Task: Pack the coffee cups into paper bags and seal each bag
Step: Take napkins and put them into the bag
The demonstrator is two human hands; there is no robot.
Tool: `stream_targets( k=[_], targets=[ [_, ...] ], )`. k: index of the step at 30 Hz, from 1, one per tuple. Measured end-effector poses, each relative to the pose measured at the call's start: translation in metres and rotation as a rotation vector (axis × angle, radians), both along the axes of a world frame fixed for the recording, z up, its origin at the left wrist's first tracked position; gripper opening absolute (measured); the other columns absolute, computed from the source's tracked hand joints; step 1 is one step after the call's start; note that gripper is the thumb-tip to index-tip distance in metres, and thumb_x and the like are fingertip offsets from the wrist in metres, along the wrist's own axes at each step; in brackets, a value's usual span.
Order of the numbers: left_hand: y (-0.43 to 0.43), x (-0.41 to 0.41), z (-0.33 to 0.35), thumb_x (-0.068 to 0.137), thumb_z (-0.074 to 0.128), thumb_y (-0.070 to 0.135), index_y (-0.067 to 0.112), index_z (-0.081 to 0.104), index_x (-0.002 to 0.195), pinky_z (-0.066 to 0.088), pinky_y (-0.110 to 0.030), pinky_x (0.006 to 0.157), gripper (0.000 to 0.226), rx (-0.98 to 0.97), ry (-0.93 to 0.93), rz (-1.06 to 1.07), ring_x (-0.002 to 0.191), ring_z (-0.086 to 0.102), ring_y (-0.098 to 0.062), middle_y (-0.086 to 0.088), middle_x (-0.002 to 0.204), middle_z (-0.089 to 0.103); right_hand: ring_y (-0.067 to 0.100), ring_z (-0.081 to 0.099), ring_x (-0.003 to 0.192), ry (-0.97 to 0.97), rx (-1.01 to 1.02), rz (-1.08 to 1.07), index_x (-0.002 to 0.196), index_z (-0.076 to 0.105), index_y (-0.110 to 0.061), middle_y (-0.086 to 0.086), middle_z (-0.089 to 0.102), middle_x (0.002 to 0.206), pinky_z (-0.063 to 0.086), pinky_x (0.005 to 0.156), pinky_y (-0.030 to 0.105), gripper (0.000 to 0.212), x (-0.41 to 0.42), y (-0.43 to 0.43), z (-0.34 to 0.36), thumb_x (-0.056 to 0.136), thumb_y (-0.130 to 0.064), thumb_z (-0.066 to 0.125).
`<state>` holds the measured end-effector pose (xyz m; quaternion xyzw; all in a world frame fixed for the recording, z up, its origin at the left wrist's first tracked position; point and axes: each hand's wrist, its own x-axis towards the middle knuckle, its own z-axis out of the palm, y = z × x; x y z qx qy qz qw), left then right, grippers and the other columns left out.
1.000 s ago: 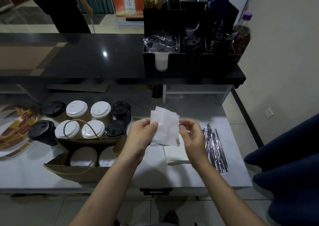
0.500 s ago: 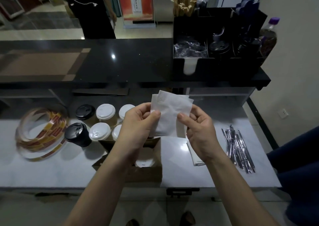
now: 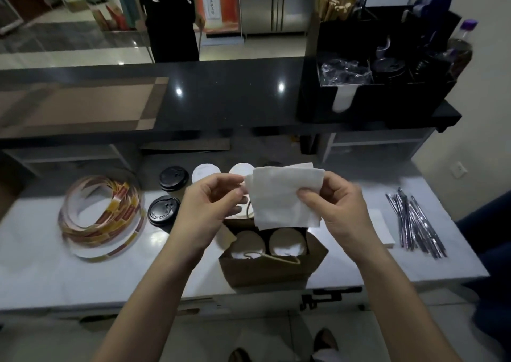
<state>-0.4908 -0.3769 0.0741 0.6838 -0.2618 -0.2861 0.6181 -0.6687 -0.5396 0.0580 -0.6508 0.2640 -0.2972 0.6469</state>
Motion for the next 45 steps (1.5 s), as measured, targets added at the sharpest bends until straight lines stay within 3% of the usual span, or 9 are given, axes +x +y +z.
stream_targets(
  k=[5,8,12,15,21,25,28,31,45],
  targets=[
    [0.023,0.016,-0.038,0.091,0.076,0.01,0.028,0.075,0.099,0.05,-0.022,0.074,0.019,0.151,-0.29,-0.065,0.081,0.064,-0.005,0.005,0.088,0.074,0.016,0.075,0.098,0.085,-0.024,-0.065,0.112,0.075,-0.018,0.0,0.079,0.101,0.063,0.083,0.032,0.02,0.001,0.023,-0.018,0.096,-0.007,0.072],
    [0.027,0.018,-0.058,0.089,0.076,0.014,0.034,0.074,0.094,0.049,-0.026,0.084,0.021,0.271,-0.536,-0.154,0.092,0.06,-0.005,0.016,0.086,0.068,0.015,0.075,0.097,0.139,-0.051,-0.039,0.111,0.076,-0.022,-0.003,0.079,0.1,0.062,0.079,0.03,0.019,0.002,0.029,-0.028,0.097,-0.009,0.072],
    [0.027,0.013,-0.072,0.089,0.077,0.026,0.035,0.074,0.107,0.03,-0.019,0.096,0.021,0.413,-0.794,-0.239,0.117,0.043,-0.015,0.022,0.107,0.065,0.018,0.073,0.092,0.253,-0.149,-0.027,0.105,0.077,-0.027,-0.003,0.077,0.094,0.059,0.073,0.038,0.017,0.004,0.03,-0.043,0.098,-0.013,0.072],
    [0.029,0.011,-0.08,0.088,0.077,0.04,0.039,0.066,0.122,0.036,-0.032,0.105,0.036,0.509,-0.872,-0.25,0.128,0.035,-0.02,0.022,0.125,0.062,0.029,0.069,0.09,0.314,-0.226,-0.011,0.101,0.075,-0.026,0.002,0.073,0.09,0.057,0.077,0.051,0.011,0.002,0.029,-0.052,0.097,-0.017,0.071],
    [0.03,0.011,-0.09,0.075,0.084,0.05,0.035,0.038,0.15,0.028,-0.039,0.116,0.089,0.546,-0.751,-0.285,0.148,0.016,-0.021,0.016,0.151,0.045,0.012,0.049,0.065,0.516,-0.43,-0.03,0.076,0.06,-0.023,-0.005,0.055,0.067,0.038,0.059,0.023,0.021,0.005,0.027,-0.049,0.092,-0.018,0.073],
    [0.031,0.009,-0.09,0.075,0.084,0.053,0.039,0.017,0.159,0.015,-0.046,0.124,0.108,0.557,-0.698,-0.323,0.157,-0.001,-0.02,0.013,0.164,0.031,0.006,0.045,0.059,0.581,-0.465,-0.064,0.066,0.049,-0.027,-0.016,0.05,0.056,0.036,0.055,0.019,0.037,0.018,0.03,-0.049,0.09,-0.013,0.072],
    [0.03,0.01,-0.092,0.073,0.085,0.057,0.04,0.006,0.162,0.005,-0.048,0.127,0.12,0.562,-0.69,-0.345,0.159,-0.011,-0.018,0.012,0.17,0.021,0.012,0.066,0.074,0.625,-0.4,-0.026,0.087,0.066,-0.023,-0.009,0.071,0.081,0.047,0.053,0.017,0.009,0.028,0.034,-0.052,0.092,-0.017,0.071],
    [0.029,0.011,-0.095,0.072,0.084,0.062,0.038,-0.001,0.163,0.001,-0.048,0.129,0.127,0.575,-0.693,-0.358,0.158,-0.017,-0.017,0.013,0.171,0.017,0.013,0.069,0.086,0.668,-0.36,0.035,0.108,0.067,-0.021,-0.004,0.072,0.098,0.055,0.062,0.022,0.015,0.039,0.039,-0.057,0.093,-0.018,0.07],
    [0.03,0.012,-0.095,0.072,0.085,0.056,0.036,-0.005,0.163,-0.004,-0.048,0.129,0.13,0.583,-0.69,-0.365,0.158,-0.019,-0.02,0.013,0.172,0.008,0.015,0.06,0.083,1.029,-0.447,0.137,0.118,0.053,-0.017,0.003,0.06,0.096,0.049,0.064,0.03,0.035,0.036,0.032,-0.072,0.095,-0.036,0.071]
  ],
)
